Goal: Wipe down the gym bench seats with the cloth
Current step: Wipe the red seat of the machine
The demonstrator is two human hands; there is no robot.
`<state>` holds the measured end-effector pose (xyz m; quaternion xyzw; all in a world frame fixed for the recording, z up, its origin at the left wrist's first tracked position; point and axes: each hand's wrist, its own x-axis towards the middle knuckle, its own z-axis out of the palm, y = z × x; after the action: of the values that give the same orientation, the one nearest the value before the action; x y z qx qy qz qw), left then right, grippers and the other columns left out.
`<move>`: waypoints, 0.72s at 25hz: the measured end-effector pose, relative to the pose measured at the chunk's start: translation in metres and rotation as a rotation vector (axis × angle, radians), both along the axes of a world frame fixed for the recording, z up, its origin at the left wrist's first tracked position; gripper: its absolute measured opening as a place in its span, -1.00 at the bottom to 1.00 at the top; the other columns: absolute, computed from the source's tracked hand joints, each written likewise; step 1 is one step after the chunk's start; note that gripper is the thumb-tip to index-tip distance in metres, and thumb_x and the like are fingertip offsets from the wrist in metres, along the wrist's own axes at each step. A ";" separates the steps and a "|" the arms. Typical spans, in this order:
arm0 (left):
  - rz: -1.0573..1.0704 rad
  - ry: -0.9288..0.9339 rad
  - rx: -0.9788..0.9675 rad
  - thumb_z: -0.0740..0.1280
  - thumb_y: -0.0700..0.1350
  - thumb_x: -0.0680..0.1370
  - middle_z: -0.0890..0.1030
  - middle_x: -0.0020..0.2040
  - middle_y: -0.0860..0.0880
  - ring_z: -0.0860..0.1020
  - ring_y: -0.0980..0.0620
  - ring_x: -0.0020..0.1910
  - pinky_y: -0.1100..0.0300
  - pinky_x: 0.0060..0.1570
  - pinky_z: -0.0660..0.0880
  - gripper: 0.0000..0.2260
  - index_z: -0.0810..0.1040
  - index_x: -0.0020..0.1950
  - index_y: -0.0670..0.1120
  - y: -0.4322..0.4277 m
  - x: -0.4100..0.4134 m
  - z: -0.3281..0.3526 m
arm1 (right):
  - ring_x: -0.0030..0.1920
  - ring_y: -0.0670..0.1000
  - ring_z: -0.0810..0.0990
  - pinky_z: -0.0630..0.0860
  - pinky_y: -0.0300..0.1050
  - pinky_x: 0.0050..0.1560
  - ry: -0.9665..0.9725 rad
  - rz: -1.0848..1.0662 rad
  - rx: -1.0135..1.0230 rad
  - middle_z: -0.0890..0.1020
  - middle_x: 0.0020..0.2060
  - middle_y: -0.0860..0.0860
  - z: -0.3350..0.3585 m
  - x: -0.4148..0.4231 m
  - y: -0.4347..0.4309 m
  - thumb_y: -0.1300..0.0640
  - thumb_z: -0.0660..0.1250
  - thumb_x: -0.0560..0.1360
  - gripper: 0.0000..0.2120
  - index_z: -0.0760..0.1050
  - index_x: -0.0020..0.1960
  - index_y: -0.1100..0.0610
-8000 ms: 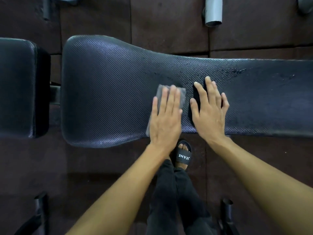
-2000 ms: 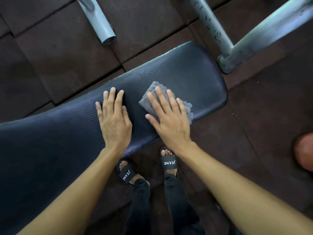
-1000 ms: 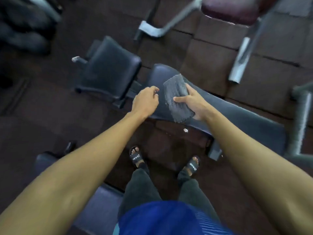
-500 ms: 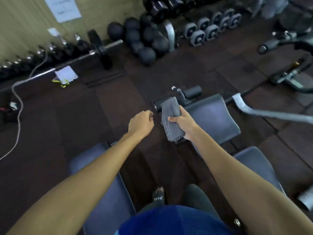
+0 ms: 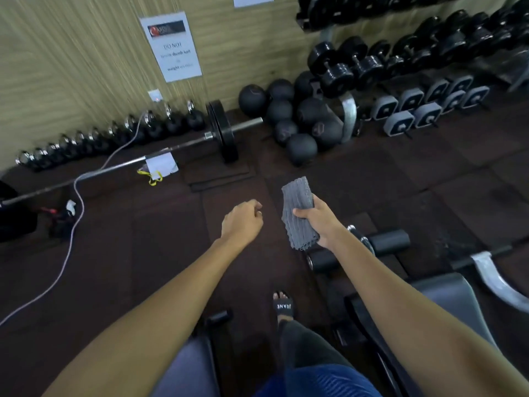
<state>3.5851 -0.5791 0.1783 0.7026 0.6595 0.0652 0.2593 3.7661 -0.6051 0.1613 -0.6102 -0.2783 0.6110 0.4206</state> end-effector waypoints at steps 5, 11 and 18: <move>-0.007 -0.030 0.005 0.15 -0.08 0.64 0.57 0.27 0.02 0.55 -0.05 0.20 0.03 0.14 0.51 -0.71 0.52 0.33 0.02 0.172 0.020 0.022 | 0.07 0.19 0.64 0.59 0.20 0.11 -0.001 -0.024 -0.001 0.63 0.10 0.19 0.024 0.021 0.165 0.36 0.27 0.58 -0.68 0.44 0.29 0.13; -0.112 -0.055 0.009 0.15 -0.08 0.64 0.57 0.27 0.03 0.56 -0.03 0.18 0.02 0.14 0.52 -0.71 0.51 0.33 0.03 0.360 0.065 0.020 | 0.04 0.15 0.63 0.61 0.08 -0.06 -0.007 -0.125 0.016 0.62 0.10 0.15 0.031 0.060 0.335 0.36 0.25 0.60 -0.65 0.42 0.32 0.09; -0.456 -0.045 0.037 0.16 -0.09 0.63 0.60 0.25 0.01 0.55 -0.04 0.20 0.07 0.12 0.48 -0.70 0.52 0.32 0.02 0.573 0.192 0.023 | 0.12 0.20 0.61 0.57 0.24 0.15 -0.004 -0.470 0.028 0.61 0.12 0.14 0.032 0.153 0.493 0.36 0.24 0.59 -0.65 0.44 0.28 0.02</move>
<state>3.7774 -0.0066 0.2014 0.8366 0.4762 0.0326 0.2687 3.9194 -0.1125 0.1930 -0.6535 -0.1376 0.4913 0.5592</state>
